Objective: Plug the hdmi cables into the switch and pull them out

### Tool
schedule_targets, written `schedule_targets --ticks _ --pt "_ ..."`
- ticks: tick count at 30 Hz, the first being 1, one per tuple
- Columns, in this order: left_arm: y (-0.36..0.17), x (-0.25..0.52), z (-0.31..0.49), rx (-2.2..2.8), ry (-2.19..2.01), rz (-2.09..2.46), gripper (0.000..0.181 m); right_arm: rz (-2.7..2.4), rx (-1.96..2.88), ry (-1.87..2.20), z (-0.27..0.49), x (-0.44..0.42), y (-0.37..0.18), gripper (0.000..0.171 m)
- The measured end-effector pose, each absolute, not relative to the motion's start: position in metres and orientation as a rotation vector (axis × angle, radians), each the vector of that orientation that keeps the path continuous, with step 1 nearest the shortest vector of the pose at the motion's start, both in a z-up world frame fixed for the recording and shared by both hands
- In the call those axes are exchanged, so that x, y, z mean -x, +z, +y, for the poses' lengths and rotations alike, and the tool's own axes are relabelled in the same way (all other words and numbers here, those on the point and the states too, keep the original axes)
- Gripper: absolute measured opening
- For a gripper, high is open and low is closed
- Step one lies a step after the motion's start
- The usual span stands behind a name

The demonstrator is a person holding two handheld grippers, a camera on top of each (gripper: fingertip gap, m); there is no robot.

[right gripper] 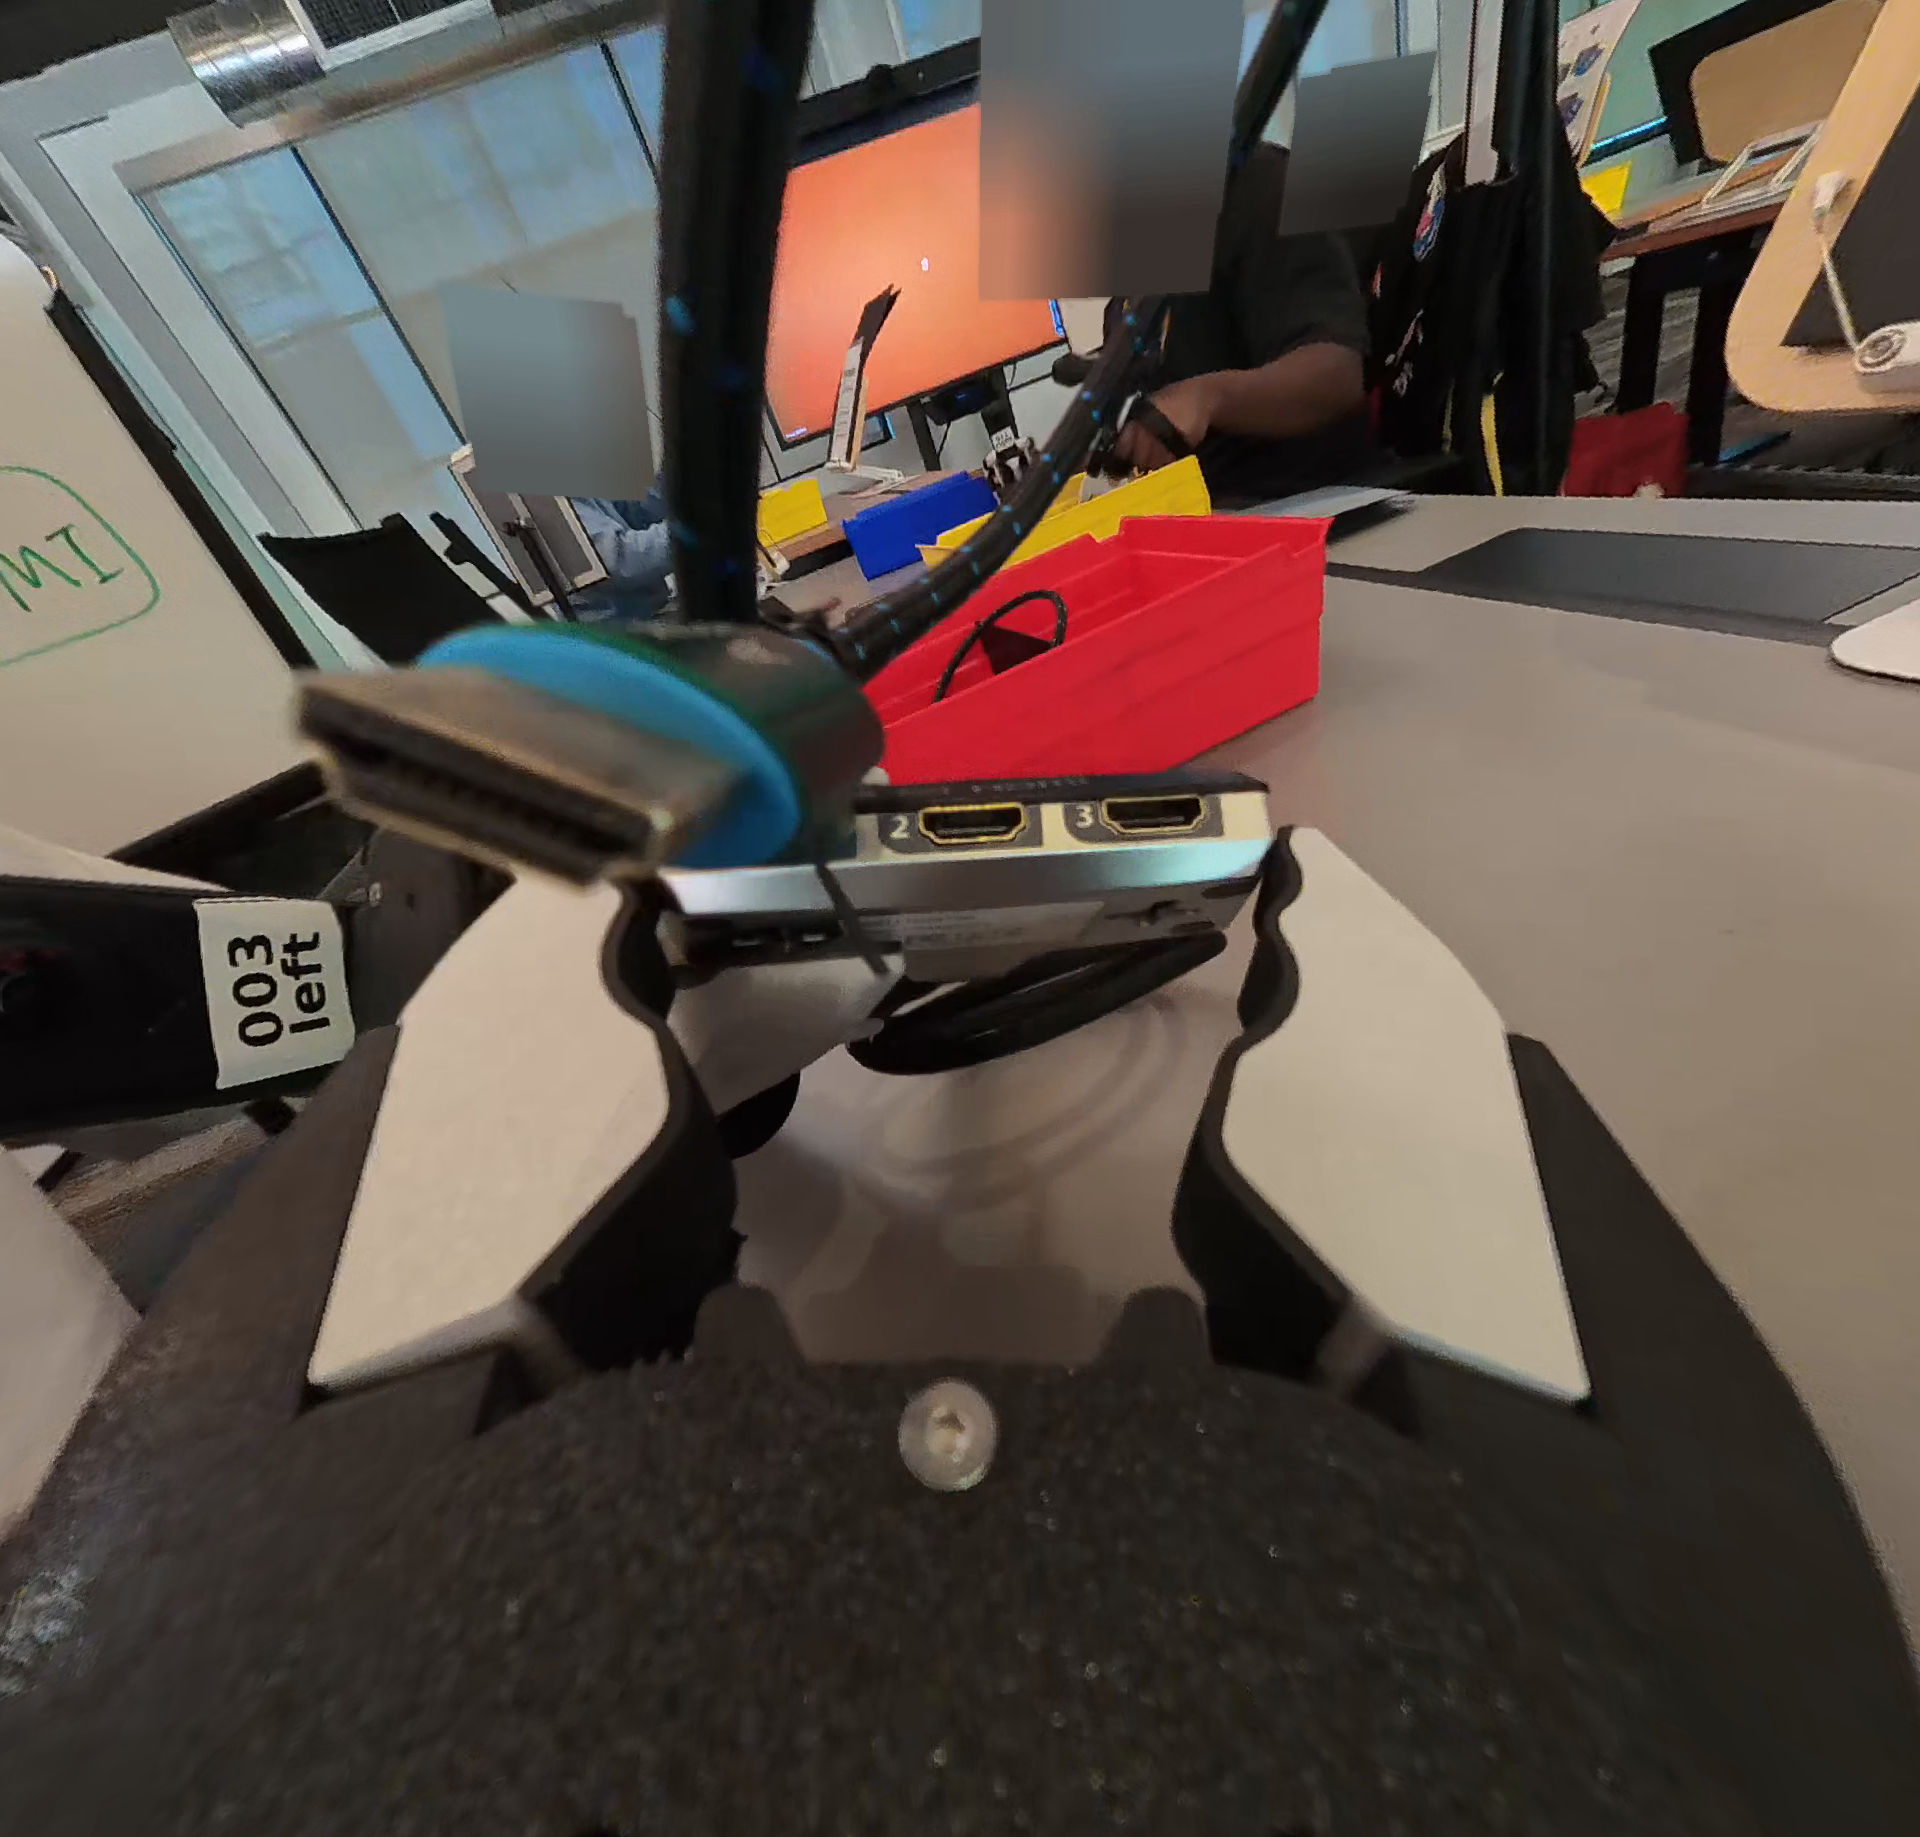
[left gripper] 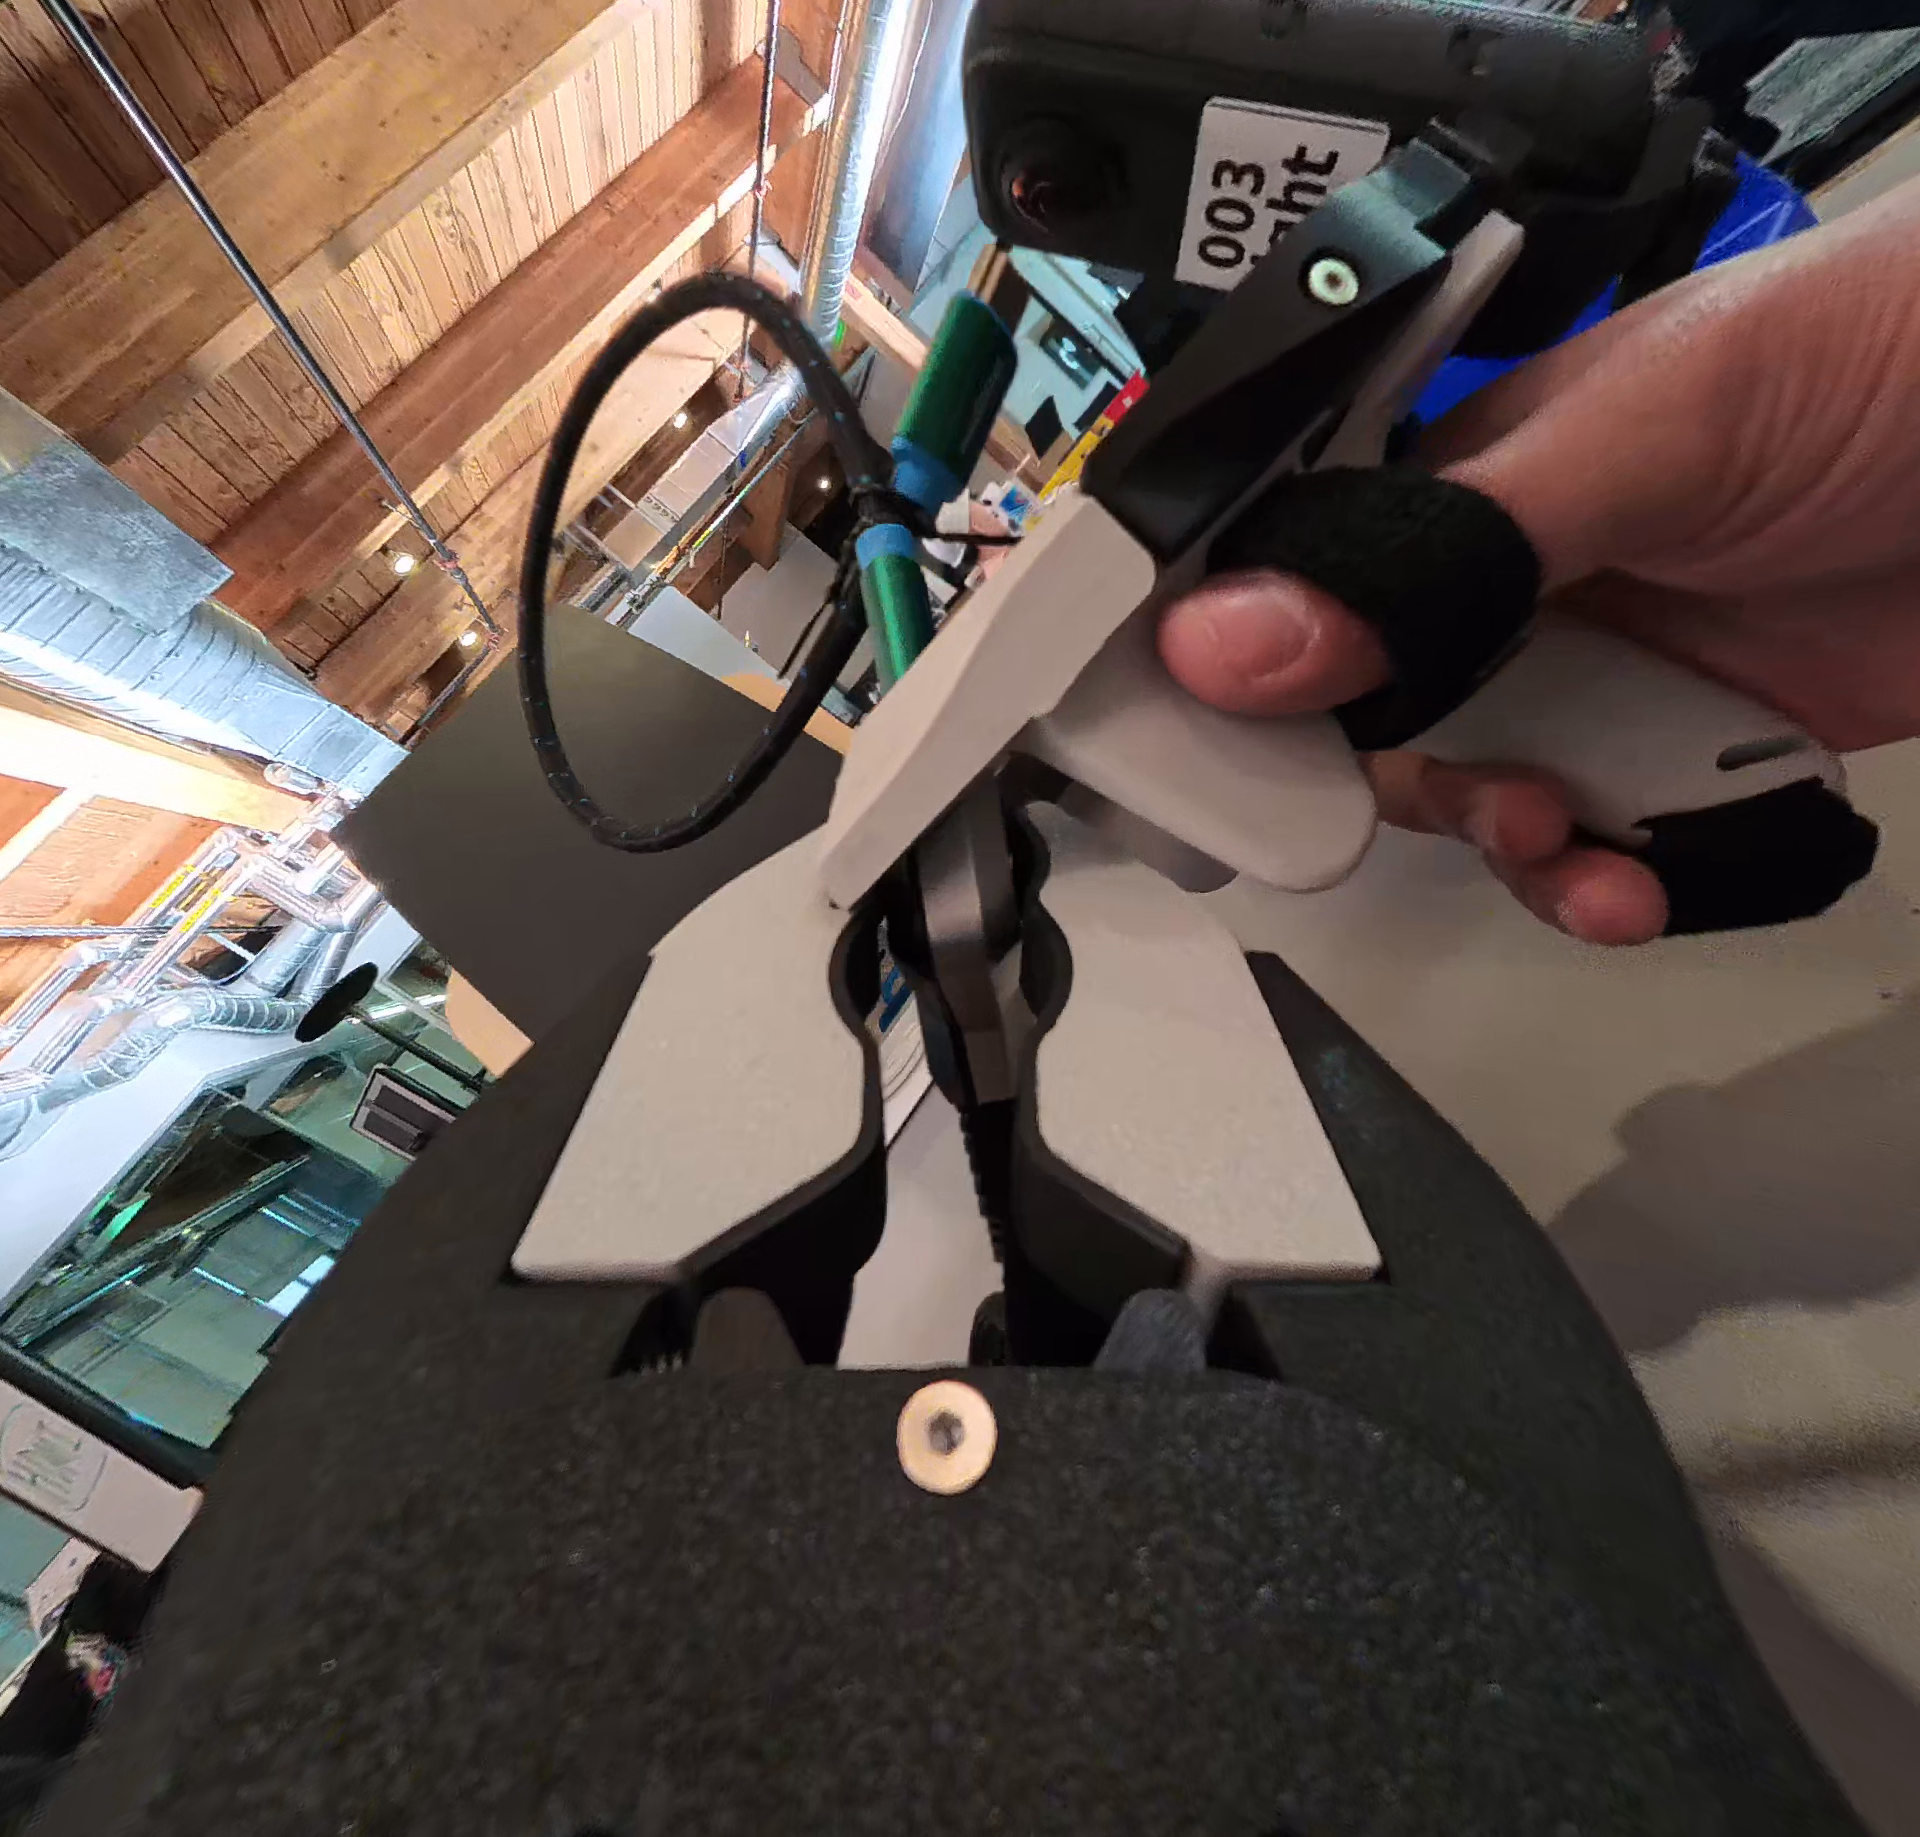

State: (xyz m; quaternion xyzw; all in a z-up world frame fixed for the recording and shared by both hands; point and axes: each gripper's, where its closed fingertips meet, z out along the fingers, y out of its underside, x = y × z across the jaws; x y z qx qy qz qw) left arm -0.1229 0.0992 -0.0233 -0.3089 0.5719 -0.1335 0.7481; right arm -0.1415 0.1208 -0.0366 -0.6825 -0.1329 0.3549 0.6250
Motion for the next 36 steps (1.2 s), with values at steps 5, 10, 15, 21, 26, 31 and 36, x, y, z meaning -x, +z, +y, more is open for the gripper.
schedule_targets --ticks 5,10,15,21,26,31,36 --pt "-0.027 0.122 0.103 0.648 -0.228 1.256 0.024 -0.317 1.594 0.81 0.122 0.137 -0.041 0.108" --pt "-0.029 0.128 0.099 0.596 -0.163 1.236 0.023 -0.261 1.571 0.733 0.123 0.105 -0.02 0.108" --pt "-0.029 0.133 0.116 0.736 -0.304 1.224 0.023 -0.221 1.567 0.508 0.124 0.038 0.033 0.107" --pt "-0.05 0.132 0.156 0.933 -0.422 1.214 0.023 -0.227 1.627 0.183 0.142 -0.057 0.125 0.106" --pt "-0.052 0.132 0.168 0.969 -0.412 1.199 0.022 -0.203 1.647 0.01 0.156 -0.124 0.191 0.106" --pt "-0.062 0.124 0.16 0.951 -0.38 1.231 0.022 -0.085 1.662 -0.072 0.175 -0.186 0.201 0.106" --pt "-0.068 0.119 0.153 0.912 -0.339 1.265 0.02 0.095 1.703 -0.152 0.201 -0.241 0.143 0.106"
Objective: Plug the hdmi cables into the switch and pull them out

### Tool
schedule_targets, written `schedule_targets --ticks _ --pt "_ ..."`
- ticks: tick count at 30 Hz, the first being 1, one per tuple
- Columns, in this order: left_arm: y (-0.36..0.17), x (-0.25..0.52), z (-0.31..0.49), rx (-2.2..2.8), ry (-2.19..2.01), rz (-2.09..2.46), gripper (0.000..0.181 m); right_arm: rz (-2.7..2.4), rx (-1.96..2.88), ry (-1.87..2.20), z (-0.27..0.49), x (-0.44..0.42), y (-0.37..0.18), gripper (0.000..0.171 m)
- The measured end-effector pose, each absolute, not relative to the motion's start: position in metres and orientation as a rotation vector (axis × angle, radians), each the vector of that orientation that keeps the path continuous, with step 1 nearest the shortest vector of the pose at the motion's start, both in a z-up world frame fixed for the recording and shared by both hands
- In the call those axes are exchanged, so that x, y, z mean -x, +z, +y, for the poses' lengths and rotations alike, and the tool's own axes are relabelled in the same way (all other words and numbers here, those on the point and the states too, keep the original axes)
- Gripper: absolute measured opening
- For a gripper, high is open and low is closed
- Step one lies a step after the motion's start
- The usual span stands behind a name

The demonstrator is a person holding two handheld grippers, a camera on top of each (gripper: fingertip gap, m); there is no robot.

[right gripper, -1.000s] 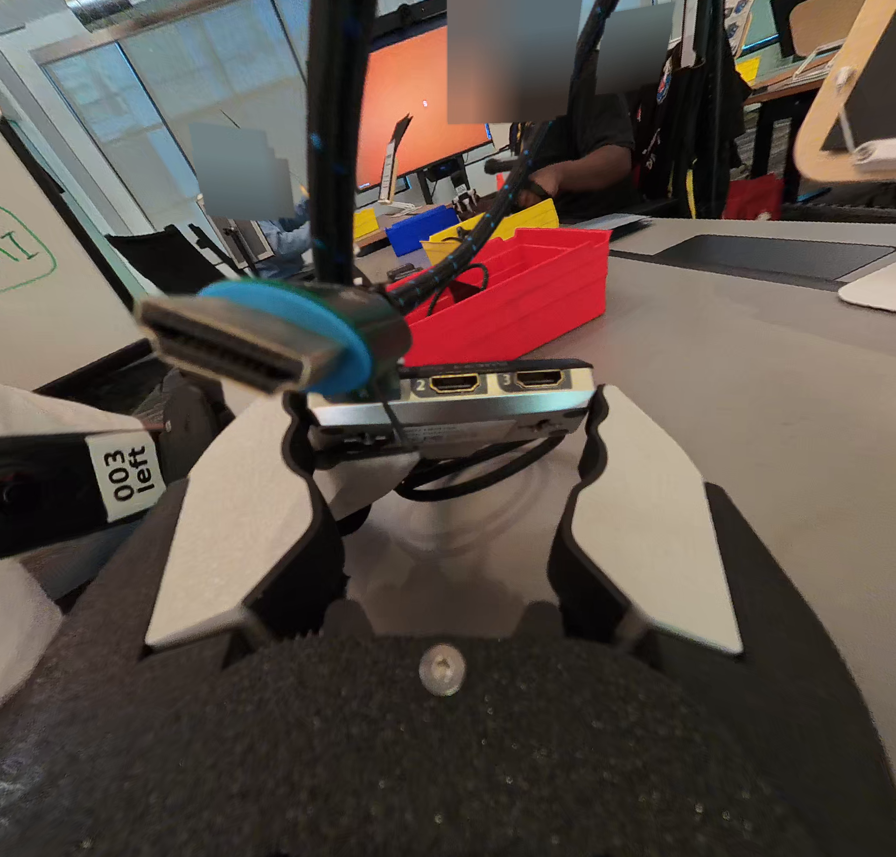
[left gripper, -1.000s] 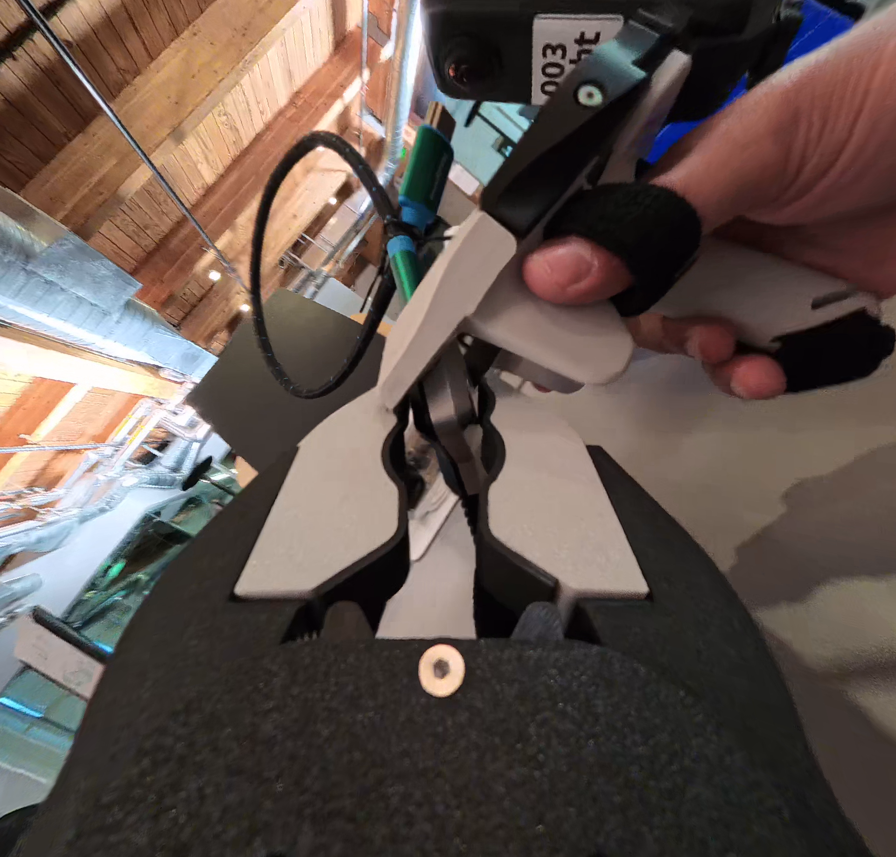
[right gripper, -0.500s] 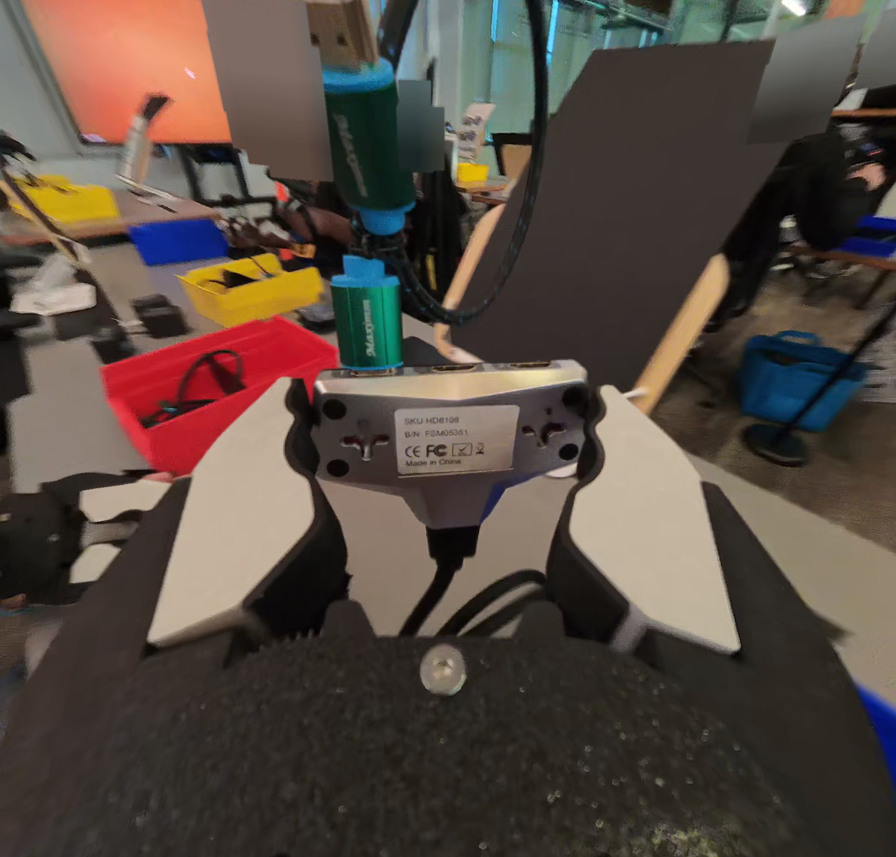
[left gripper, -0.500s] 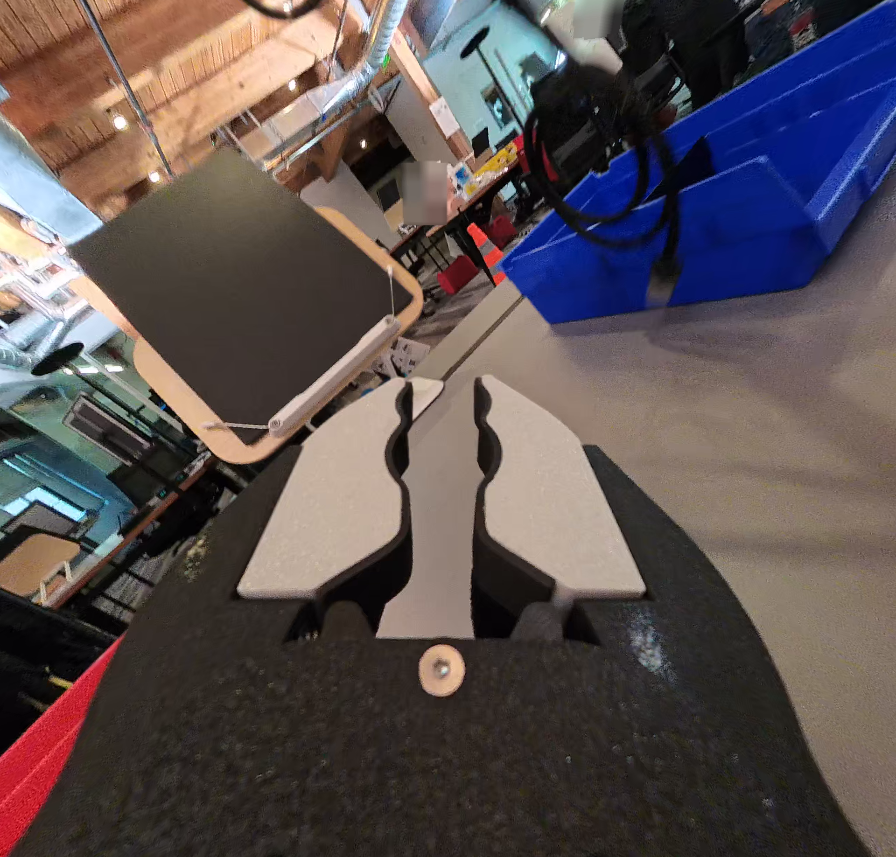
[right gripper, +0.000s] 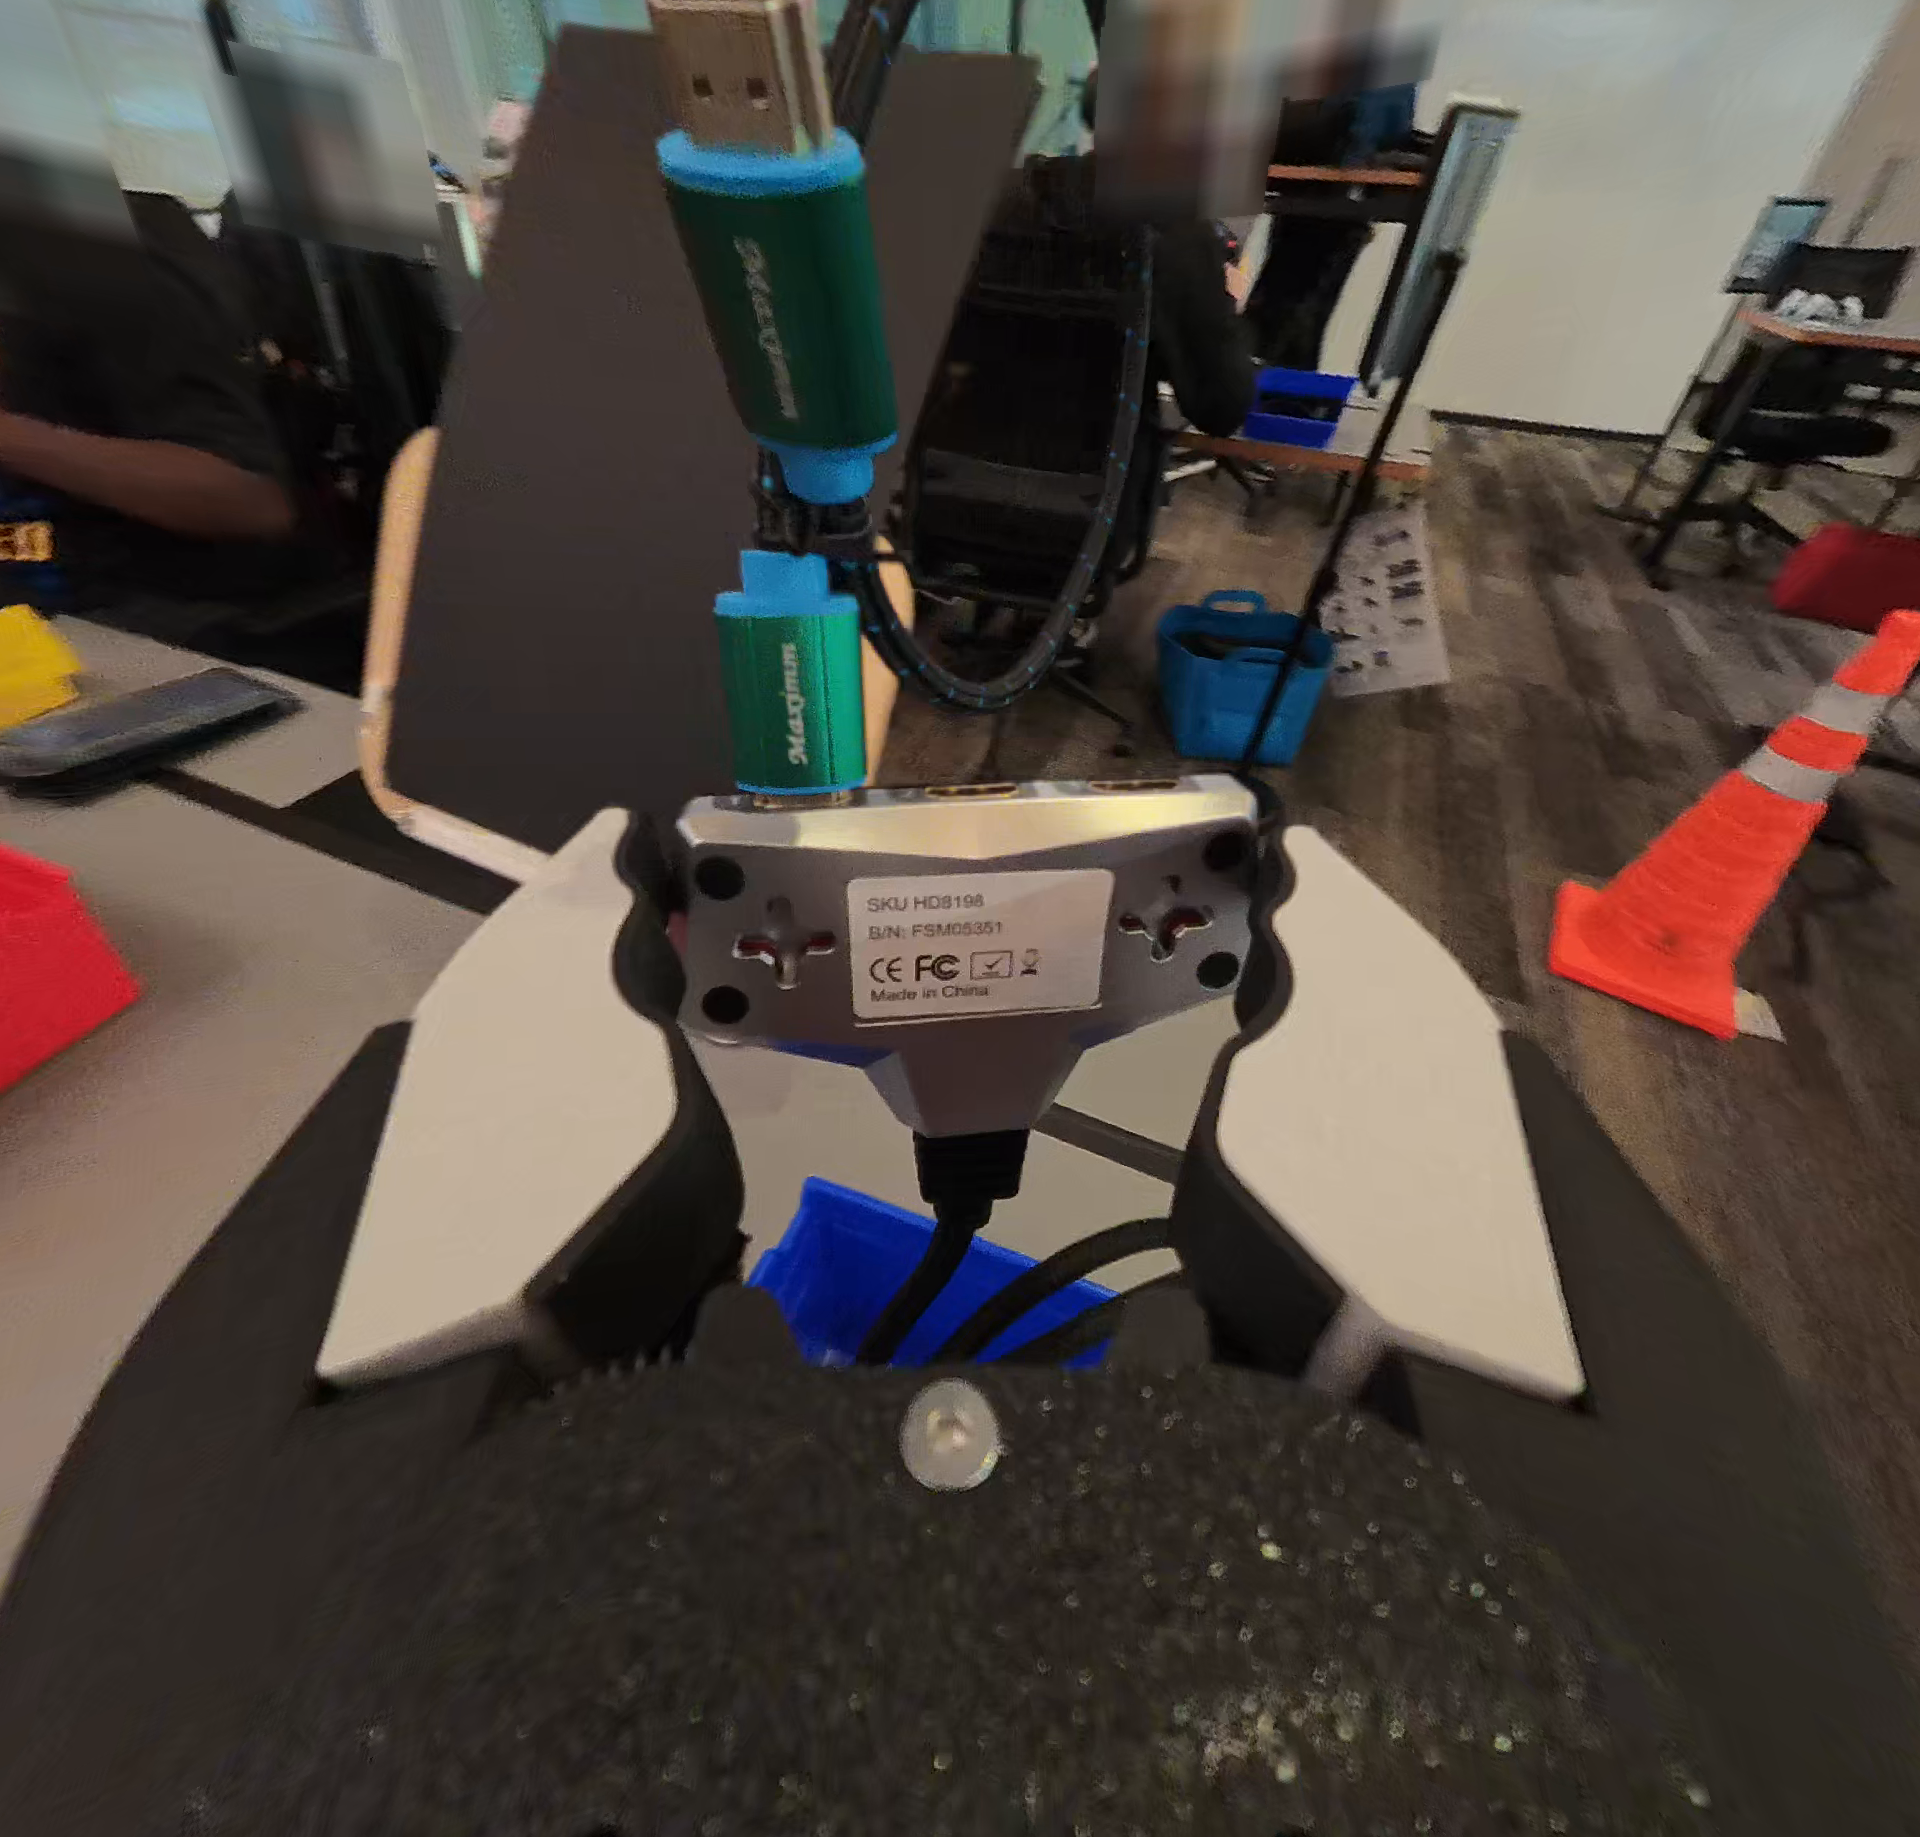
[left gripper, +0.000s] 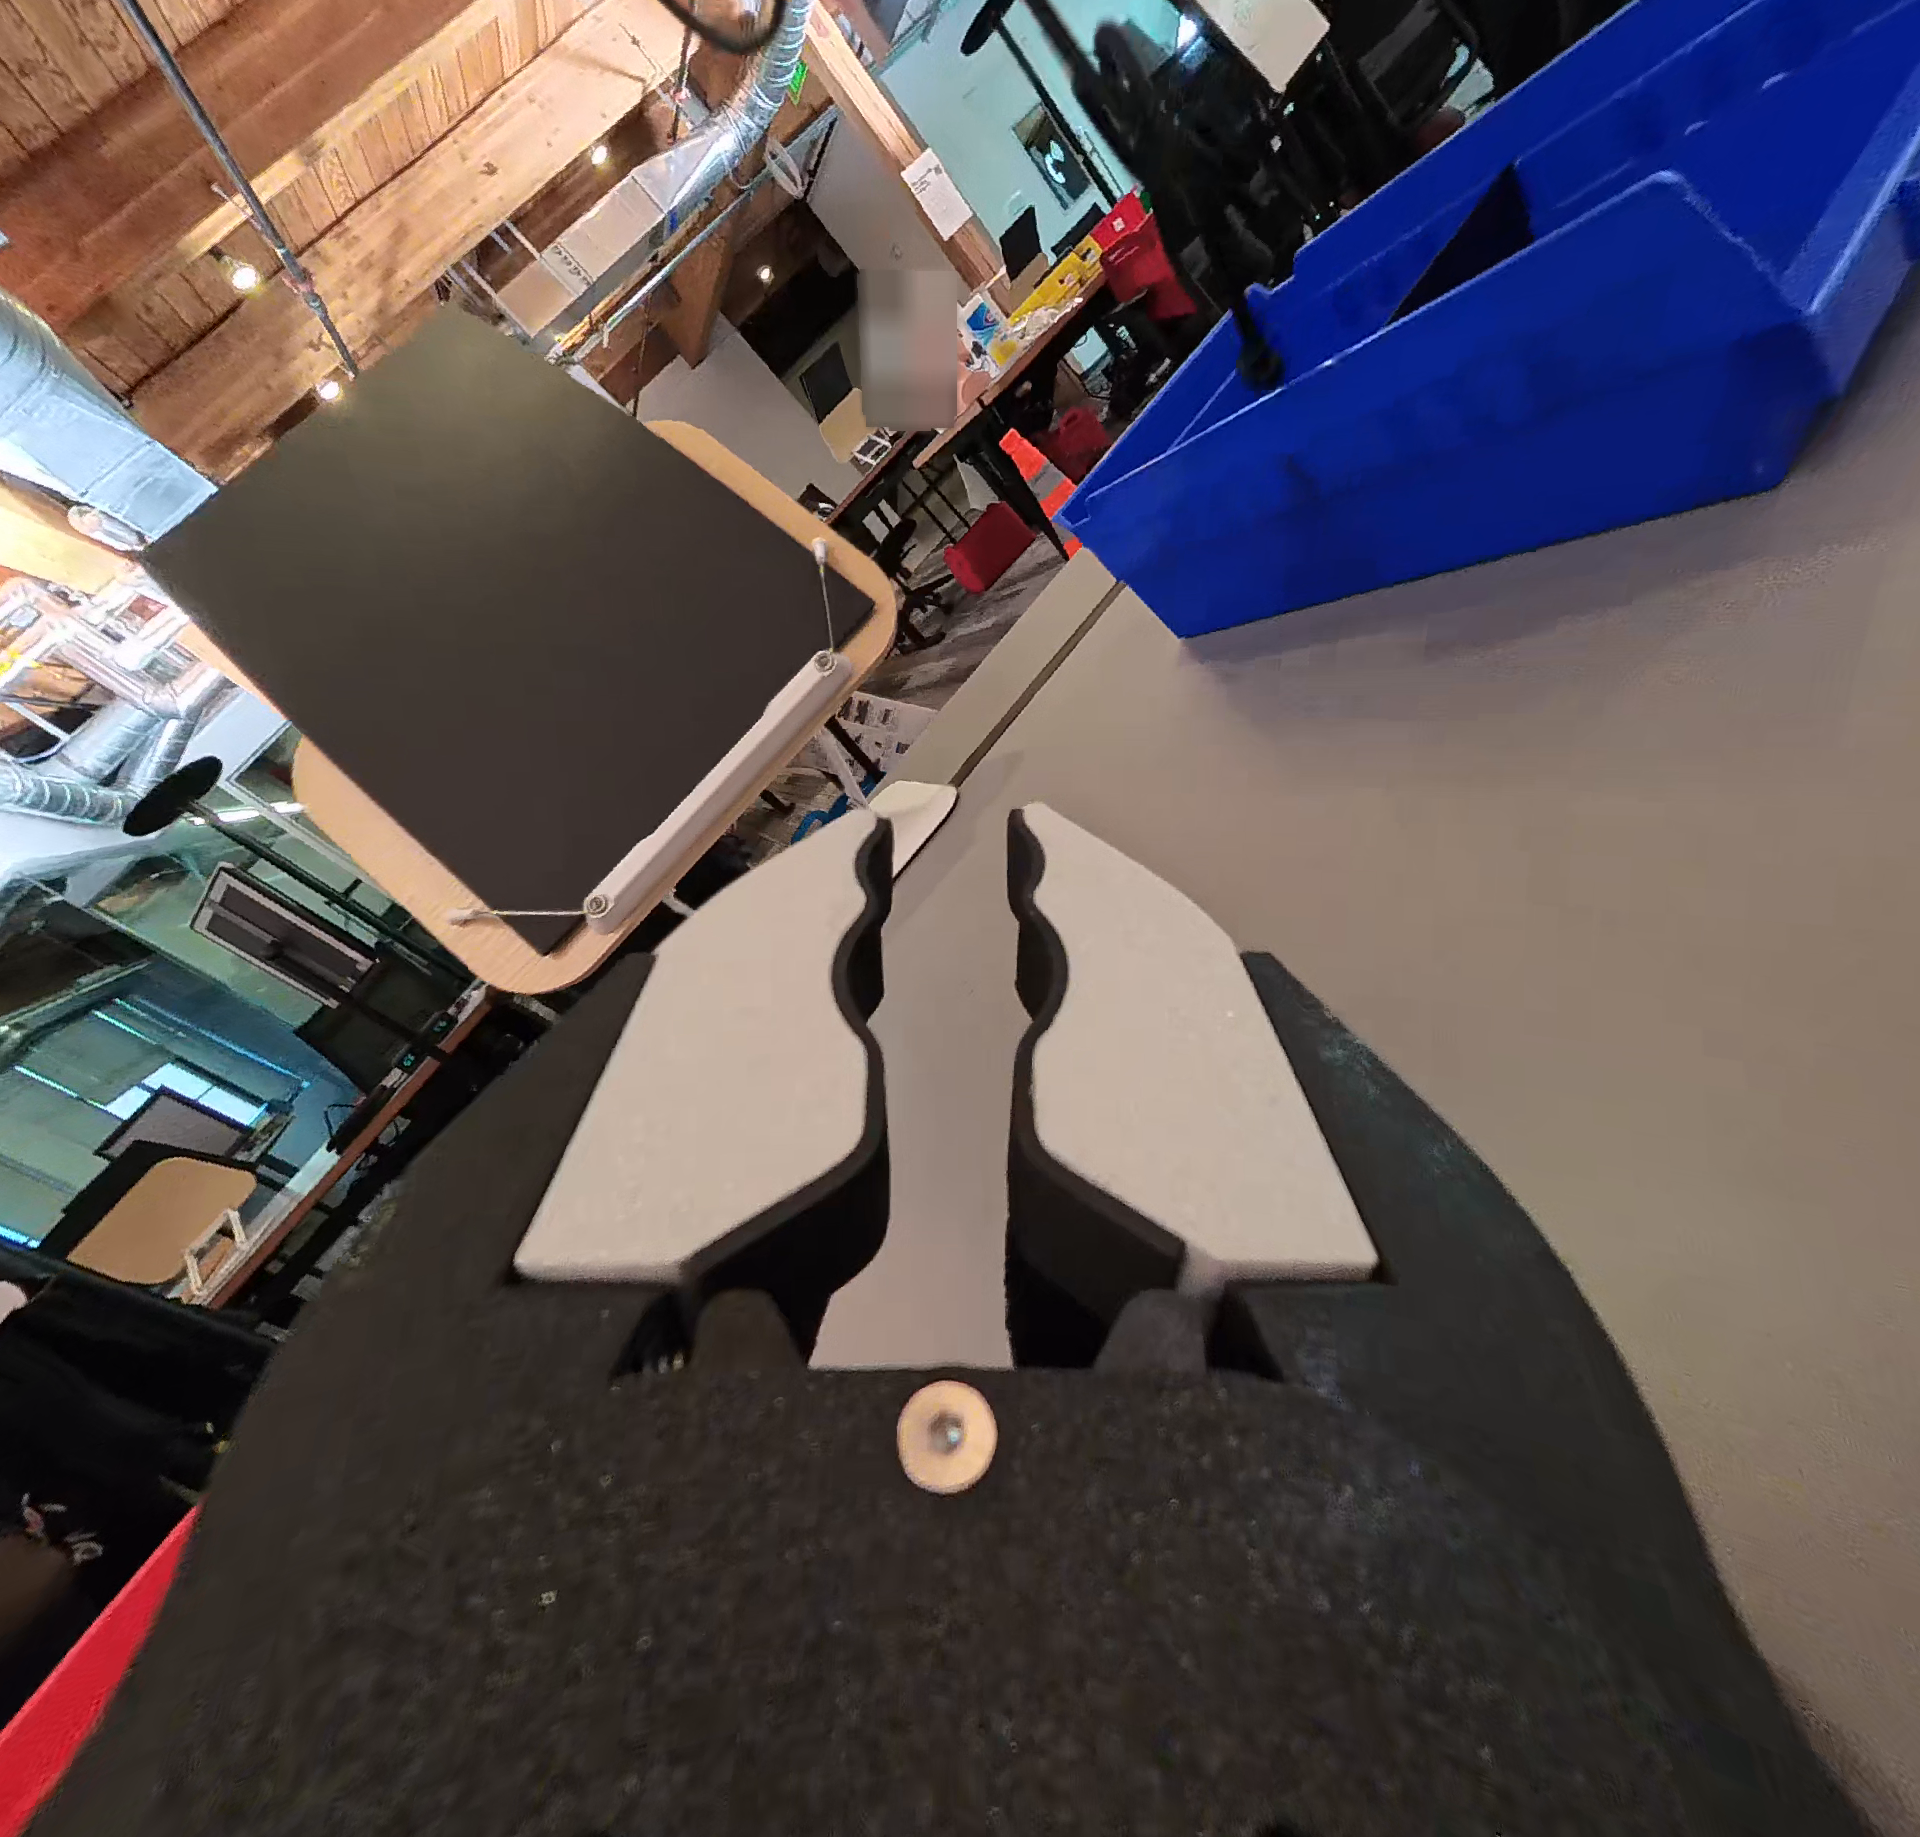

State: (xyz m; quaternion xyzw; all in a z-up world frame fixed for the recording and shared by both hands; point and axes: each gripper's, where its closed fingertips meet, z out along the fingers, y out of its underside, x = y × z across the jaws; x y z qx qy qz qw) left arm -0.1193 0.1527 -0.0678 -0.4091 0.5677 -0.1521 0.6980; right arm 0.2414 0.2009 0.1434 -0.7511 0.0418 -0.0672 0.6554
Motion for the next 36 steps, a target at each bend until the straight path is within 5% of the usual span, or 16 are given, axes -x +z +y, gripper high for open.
schedule_targets --ticks 15,25,36 --pt "-0.063 0.127 0.147 0.87 -0.288 1.263 0.019 0.672 1.989 0.316 0.161 -0.268 -0.072 0.106" --pt "-0.074 0.126 0.148 0.874 -0.256 1.304 0.018 0.758 2.442 0.37 0.169 -0.273 -0.138 0.105" --pt "-0.073 0.128 0.146 0.868 -0.242 1.315 0.017 0.539 2.691 -0.055 0.174 -0.285 -0.165 0.107"
